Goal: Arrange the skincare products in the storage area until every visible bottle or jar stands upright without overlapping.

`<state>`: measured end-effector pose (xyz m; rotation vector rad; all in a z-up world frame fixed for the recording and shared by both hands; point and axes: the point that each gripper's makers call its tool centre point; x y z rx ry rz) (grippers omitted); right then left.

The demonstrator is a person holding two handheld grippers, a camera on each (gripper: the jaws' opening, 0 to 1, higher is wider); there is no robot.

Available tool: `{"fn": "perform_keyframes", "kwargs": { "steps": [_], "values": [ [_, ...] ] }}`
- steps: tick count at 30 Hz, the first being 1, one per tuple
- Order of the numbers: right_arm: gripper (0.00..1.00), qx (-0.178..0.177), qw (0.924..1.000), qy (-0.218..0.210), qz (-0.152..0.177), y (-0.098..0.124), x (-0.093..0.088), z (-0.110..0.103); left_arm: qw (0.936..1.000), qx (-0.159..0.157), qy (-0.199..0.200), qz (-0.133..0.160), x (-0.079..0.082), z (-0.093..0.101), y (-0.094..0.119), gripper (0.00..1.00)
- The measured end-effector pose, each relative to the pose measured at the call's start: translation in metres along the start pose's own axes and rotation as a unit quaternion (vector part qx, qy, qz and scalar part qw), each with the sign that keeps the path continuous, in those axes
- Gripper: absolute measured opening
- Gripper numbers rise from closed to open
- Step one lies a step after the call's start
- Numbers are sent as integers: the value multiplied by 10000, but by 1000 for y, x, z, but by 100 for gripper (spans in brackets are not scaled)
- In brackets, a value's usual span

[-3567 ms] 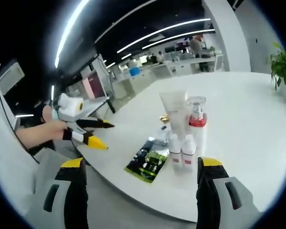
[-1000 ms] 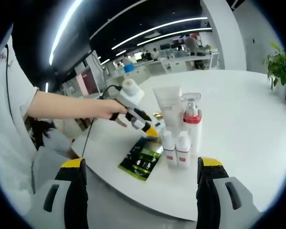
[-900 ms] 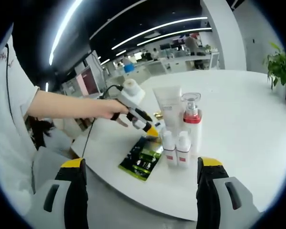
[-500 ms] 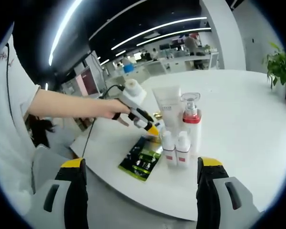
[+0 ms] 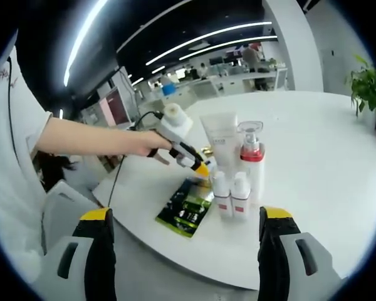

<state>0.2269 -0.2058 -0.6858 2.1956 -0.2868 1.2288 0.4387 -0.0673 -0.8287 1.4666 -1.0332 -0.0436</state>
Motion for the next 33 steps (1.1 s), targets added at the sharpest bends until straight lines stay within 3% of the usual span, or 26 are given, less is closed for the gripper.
{"fn": "perform_keyframes", "kwargs": {
  "steps": [17,33],
  "values": [
    [95,29,10000,34,-46,-1,-1,-2,9995,172,266,-18,0,-11,10,42],
    [94,47,9999,129,-68,-1,-1,-2,9964,296,730,-307,-18,-11,31,41]
  ]
}}
Point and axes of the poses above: the point that each gripper's makers call its tool centre point, and the gripper's own axes: y roughly backward along the fingers, z roughly to its right, x roughly out of its top, and after that the axes turned 13 degrees about x, right-handed
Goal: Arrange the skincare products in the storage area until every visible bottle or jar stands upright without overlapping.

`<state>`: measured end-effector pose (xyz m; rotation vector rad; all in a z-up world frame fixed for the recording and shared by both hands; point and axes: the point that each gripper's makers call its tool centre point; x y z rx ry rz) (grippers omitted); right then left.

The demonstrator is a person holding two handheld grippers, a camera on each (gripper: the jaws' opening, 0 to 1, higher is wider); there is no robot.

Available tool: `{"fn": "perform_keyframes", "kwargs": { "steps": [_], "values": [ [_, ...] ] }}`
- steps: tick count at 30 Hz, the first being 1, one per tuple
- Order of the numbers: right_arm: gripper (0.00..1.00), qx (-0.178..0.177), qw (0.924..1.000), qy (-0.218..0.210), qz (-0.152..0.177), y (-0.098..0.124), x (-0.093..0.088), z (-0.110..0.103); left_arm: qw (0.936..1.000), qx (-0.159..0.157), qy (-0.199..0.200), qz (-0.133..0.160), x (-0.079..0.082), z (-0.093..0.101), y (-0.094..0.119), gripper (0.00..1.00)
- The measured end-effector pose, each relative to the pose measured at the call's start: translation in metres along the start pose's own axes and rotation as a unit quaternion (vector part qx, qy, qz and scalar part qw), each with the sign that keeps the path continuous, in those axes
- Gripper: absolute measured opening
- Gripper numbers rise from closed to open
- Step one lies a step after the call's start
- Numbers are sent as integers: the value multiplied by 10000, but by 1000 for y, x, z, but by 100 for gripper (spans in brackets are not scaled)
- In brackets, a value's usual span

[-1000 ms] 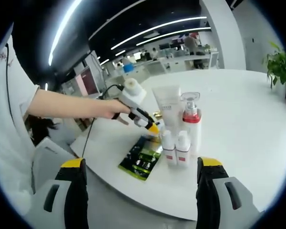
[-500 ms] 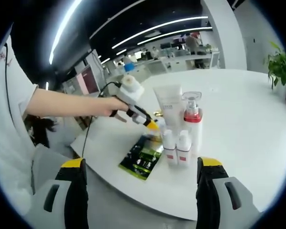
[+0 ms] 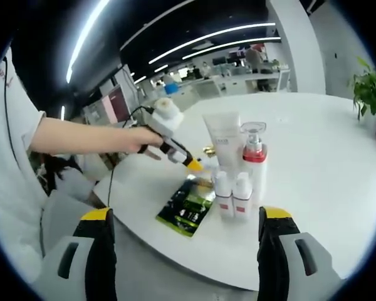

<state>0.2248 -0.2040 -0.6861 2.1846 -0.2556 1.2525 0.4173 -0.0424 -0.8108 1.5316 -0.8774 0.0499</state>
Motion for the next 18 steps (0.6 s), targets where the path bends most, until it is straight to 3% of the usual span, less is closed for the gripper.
{"fn": "perform_keyframes", "kwargs": {
  "steps": [18],
  "values": [
    [94,44,9999,147,14,-1,1,-2,9989,193,402,-174,-31,-8,27,41]
  ]
}}
Point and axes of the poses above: the point that each gripper's makers call its tool centre point, and the gripper's own axes: y roughly backward along the fingers, z roughly to its right, x roughly out of its top, and after that the axes turned 13 degrees about x, right-handed
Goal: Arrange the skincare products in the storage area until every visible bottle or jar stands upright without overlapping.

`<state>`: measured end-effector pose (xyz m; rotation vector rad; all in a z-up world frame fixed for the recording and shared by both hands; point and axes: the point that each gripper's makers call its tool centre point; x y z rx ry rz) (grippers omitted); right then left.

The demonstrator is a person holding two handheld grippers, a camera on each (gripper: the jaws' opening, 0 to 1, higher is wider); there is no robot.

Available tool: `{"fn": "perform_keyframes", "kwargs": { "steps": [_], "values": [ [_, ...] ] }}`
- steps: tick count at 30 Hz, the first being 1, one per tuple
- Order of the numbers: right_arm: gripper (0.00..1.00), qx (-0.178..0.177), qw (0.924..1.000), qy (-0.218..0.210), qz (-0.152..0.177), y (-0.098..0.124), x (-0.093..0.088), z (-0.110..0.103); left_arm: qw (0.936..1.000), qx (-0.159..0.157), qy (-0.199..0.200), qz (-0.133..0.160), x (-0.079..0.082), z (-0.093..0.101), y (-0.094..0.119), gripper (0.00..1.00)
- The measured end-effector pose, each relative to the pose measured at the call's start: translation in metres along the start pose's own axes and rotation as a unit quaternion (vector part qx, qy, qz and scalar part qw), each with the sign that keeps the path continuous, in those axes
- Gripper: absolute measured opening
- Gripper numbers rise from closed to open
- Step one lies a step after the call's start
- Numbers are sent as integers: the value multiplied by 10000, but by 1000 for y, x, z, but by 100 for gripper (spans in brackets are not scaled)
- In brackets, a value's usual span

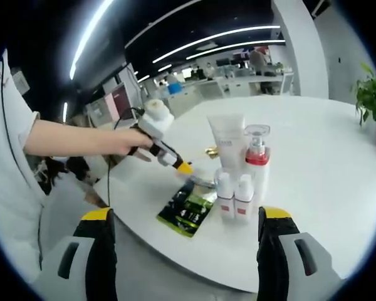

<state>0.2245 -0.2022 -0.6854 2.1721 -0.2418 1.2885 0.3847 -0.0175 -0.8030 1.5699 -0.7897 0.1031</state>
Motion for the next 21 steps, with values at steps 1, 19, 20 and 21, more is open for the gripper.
{"fn": "perform_keyframes", "kwargs": {
  "steps": [1,19,20,21],
  "values": [
    [94,4,10000,1,4,0,0,0,10000,19,47,-10,-2,-1,1,41],
    [95,103,9999,103,-79,-2,-2,-4,9986,201,396,-276,-42,-10,18,41],
    [95,118,9998,105,-88,-3,-2,-4,9984,226,417,-298,-46,-11,19,41],
    [95,122,9998,108,-100,-3,-2,-5,9983,239,429,-310,-48,-11,18,41]
  ]
}}
Point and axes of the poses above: the point that each gripper's makers call its tool centre point, and the gripper's own axes: y roughly backward along the fingers, z roughly to its right, x roughly out of its top, and after that the axes turned 13 degrees about x, right-handed
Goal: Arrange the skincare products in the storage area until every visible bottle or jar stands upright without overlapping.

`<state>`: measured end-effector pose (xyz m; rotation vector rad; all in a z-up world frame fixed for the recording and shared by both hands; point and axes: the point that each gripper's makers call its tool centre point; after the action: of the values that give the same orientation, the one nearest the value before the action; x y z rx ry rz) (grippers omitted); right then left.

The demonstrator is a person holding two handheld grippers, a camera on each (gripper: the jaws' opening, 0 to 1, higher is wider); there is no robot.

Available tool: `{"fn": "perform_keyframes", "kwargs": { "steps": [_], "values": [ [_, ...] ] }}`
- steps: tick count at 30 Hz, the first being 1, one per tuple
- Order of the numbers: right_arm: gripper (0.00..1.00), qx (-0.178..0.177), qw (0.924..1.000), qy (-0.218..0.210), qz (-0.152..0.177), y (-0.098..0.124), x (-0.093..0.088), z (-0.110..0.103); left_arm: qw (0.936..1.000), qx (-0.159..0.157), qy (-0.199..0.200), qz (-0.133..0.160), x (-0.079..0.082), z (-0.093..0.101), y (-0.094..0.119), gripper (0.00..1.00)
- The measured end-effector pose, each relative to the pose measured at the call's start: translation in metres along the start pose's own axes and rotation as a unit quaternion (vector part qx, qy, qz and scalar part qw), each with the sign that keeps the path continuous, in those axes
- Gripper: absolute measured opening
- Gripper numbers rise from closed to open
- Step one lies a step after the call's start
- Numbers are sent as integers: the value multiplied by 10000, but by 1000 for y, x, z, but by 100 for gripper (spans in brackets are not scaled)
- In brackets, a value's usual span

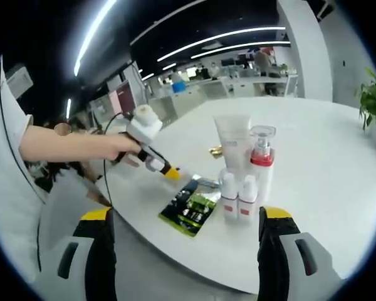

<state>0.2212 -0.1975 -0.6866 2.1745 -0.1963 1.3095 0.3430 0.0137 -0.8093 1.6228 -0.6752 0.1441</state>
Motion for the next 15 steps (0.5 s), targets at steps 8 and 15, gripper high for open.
{"fn": "perform_keyframes", "kwargs": {
  "steps": [8,15],
  "values": [
    [95,63,10000,24,-42,-1,-1,-2,9997,42,195,-150,-23,0,0,41],
    [95,134,9999,42,-67,-2,-2,-5,9983,77,493,-295,-46,6,10,41]
  ]
}}
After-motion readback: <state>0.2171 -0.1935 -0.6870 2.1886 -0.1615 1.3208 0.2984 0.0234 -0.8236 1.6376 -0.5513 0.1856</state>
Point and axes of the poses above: the point that each gripper's makers call its tool centre point, and the gripper's own axes: y roughly backward along the fingers, z roughly to its right, x roughly out of its top, and after that the axes turned 13 degrees about x, right-handed
